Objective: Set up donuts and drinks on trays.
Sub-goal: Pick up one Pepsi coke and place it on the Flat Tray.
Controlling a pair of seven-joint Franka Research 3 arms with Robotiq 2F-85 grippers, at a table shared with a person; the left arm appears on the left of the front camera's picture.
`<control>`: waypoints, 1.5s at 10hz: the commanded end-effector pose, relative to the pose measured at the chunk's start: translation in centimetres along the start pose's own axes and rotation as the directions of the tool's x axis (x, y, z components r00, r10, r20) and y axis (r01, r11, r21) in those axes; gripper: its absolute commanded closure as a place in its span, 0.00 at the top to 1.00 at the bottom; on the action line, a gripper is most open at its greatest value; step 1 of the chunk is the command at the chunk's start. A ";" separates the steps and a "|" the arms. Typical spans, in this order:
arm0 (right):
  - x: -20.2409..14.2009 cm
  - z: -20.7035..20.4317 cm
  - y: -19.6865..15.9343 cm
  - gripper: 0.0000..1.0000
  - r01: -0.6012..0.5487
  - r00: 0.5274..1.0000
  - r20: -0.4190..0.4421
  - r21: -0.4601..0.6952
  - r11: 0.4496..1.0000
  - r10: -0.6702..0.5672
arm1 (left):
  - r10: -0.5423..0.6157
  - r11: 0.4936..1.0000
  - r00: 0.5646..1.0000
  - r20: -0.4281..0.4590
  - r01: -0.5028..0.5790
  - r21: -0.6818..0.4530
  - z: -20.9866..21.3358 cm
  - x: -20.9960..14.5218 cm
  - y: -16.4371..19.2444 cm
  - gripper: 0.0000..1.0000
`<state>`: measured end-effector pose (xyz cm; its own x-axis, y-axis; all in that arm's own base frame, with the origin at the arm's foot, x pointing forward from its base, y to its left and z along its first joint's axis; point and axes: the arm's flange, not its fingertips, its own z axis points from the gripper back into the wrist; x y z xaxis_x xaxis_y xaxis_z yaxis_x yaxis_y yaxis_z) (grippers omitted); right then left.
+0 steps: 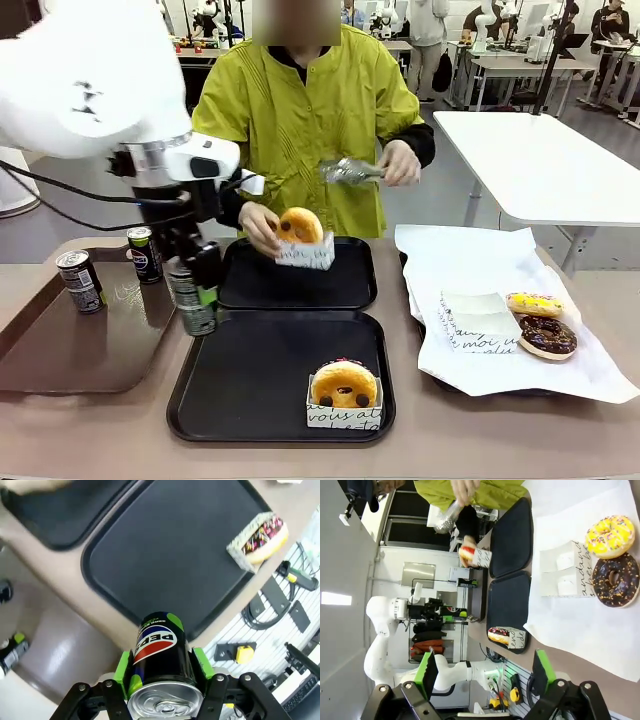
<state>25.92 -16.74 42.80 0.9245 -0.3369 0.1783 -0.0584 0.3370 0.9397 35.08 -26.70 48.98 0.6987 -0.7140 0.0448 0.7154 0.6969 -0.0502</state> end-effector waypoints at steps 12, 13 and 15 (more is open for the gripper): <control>0.1 0.0 -0.1 1.00 -0.013 1.000 0.006 0.014 1.000 0.013 | -0.090 0.995 0.994 0.068 0.092 -0.031 12.0 -20.1 0.2 0.59; 0.1 0.0 -0.1 1.00 -0.013 1.000 0.006 0.014 1.000 0.013 | -0.090 0.995 0.994 0.068 0.092 -0.031 12.0 -20.1 0.2 0.59; 0.1 0.0 -0.1 1.00 -0.013 1.000 0.006 0.014 1.000 0.013 | -0.090 0.995 0.994 0.068 0.092 -0.031 12.0 -20.1 0.2 0.59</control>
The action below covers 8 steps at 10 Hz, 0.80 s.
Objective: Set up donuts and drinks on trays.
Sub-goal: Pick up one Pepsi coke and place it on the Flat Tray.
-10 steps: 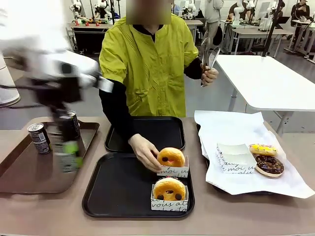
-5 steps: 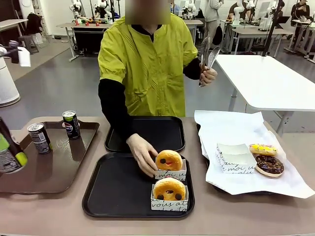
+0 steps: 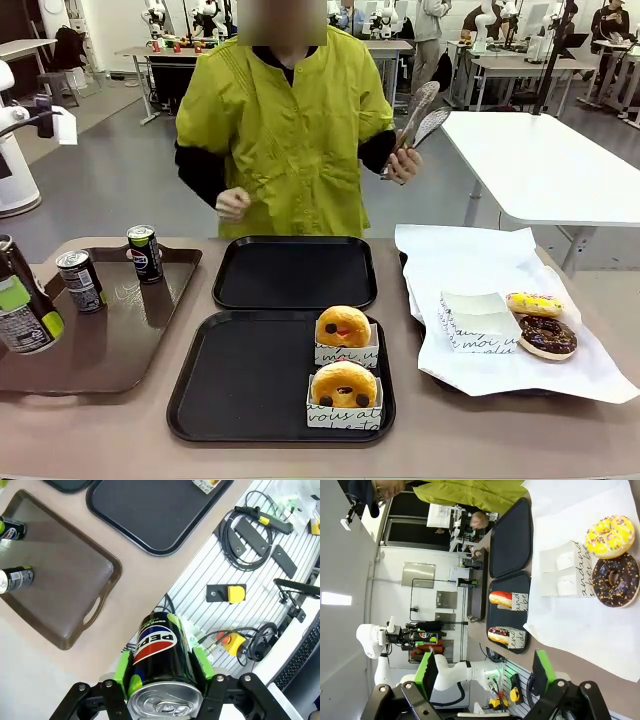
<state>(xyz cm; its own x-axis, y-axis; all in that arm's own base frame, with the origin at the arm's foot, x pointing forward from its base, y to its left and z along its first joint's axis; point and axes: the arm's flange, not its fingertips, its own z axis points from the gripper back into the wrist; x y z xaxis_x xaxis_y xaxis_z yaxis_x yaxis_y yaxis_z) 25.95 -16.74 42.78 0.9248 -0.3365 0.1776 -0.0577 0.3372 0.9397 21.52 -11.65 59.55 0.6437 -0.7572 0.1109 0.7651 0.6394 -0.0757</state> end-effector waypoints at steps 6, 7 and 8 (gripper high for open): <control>0.1 0.0 0.0 1.00 -0.014 1.000 0.006 0.014 1.000 0.013 | -0.004 0.999 0.999 -0.052 0.006 0.034 -6.4 12.1 -1.6 0.59; 0.1 0.0 0.0 1.00 -0.014 1.000 0.006 0.014 1.000 0.013 | 0.003 0.999 0.998 -0.070 0.000 0.050 -8.2 14.1 -1.9 0.59; 0.1 0.0 0.0 1.00 -0.014 1.000 0.006 0.014 1.000 0.013 | 0.015 0.999 0.997 -0.082 -0.011 0.048 -10.2 15.5 -2.1 0.59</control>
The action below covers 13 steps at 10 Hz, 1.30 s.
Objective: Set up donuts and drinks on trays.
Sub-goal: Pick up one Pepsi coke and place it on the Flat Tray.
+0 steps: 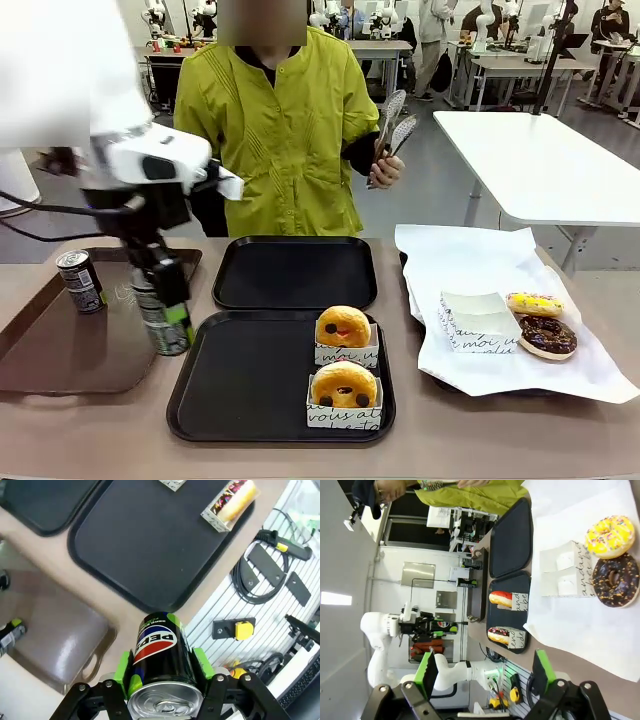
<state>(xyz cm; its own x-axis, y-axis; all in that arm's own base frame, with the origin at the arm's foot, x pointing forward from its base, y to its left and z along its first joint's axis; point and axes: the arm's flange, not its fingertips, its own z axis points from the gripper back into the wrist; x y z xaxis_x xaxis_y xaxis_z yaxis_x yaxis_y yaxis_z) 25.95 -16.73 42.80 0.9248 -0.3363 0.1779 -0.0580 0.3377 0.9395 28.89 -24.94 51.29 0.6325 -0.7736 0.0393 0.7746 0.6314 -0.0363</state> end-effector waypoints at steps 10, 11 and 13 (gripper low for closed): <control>0.1 0.0 -0.1 1.00 -0.013 1.000 0.007 0.015 1.000 0.013 | 0.252 0.963 0.967 0.045 -0.255 0.088 -7.6 6.0 2.6 0.59; 0.1 0.0 -0.1 1.00 -0.013 1.000 0.007 0.015 1.000 0.013 | 0.252 0.963 0.967 0.045 -0.255 0.088 -7.6 6.0 2.6 0.59; 0.1 0.0 -0.1 1.00 -0.013 1.000 0.007 0.015 1.000 0.013 | 0.298 0.950 0.954 0.034 -0.300 0.084 -8.0 6.0 2.9 0.59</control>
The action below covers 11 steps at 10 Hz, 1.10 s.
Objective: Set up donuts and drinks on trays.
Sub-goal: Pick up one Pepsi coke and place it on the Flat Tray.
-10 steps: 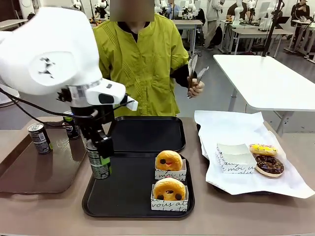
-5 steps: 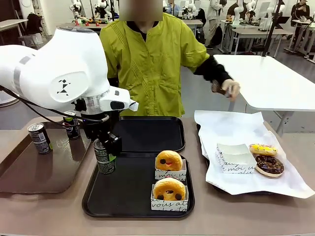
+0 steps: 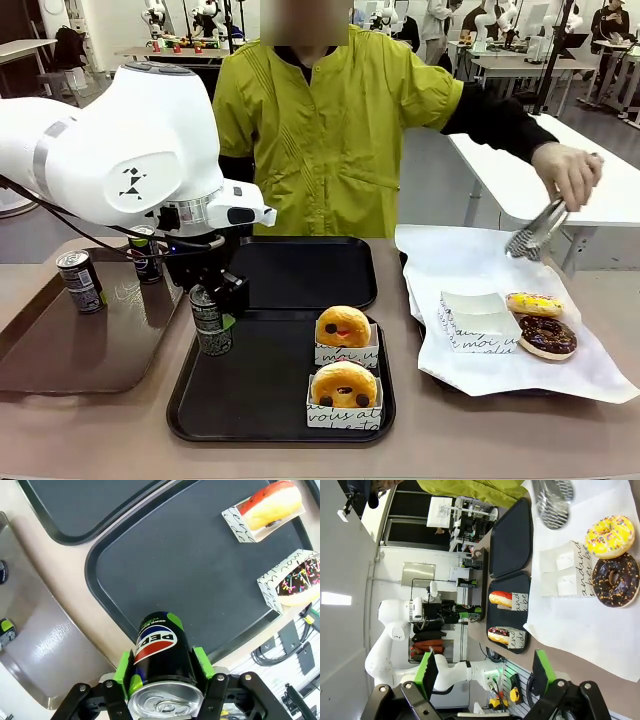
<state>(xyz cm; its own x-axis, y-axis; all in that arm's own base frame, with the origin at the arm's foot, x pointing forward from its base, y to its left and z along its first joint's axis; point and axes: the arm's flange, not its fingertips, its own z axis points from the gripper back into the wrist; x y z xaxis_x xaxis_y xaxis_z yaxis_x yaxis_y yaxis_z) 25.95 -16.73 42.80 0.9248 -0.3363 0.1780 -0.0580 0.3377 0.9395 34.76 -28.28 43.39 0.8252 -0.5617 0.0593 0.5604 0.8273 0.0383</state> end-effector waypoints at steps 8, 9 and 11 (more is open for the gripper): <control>0.1 0.0 -0.1 1.00 -0.013 1.000 0.007 0.015 1.000 0.013 | 0.128 0.992 0.992 0.013 -0.128 0.002 -5.1 4.3 -1.4 0.59; 0.1 0.0 -0.1 1.00 -0.013 1.000 0.007 0.015 1.000 0.013 | 0.135 0.991 0.991 0.012 -0.135 0.007 -5.8 4.4 -1.6 0.59; 0.1 0.0 -0.1 1.00 -0.013 1.000 0.007 0.015 1.000 0.013 | 0.134 0.991 0.991 -0.004 -0.134 0.013 -6.6 4.9 -1.4 0.68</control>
<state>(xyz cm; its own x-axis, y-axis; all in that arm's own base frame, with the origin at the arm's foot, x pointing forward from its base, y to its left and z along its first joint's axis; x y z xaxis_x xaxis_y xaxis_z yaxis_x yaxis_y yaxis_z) 25.95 -16.73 42.80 0.9248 -0.3363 0.1779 -0.0580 0.3377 0.9395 37.86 -31.47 37.18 0.8832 -0.4669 0.0448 0.4669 0.8842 0.0119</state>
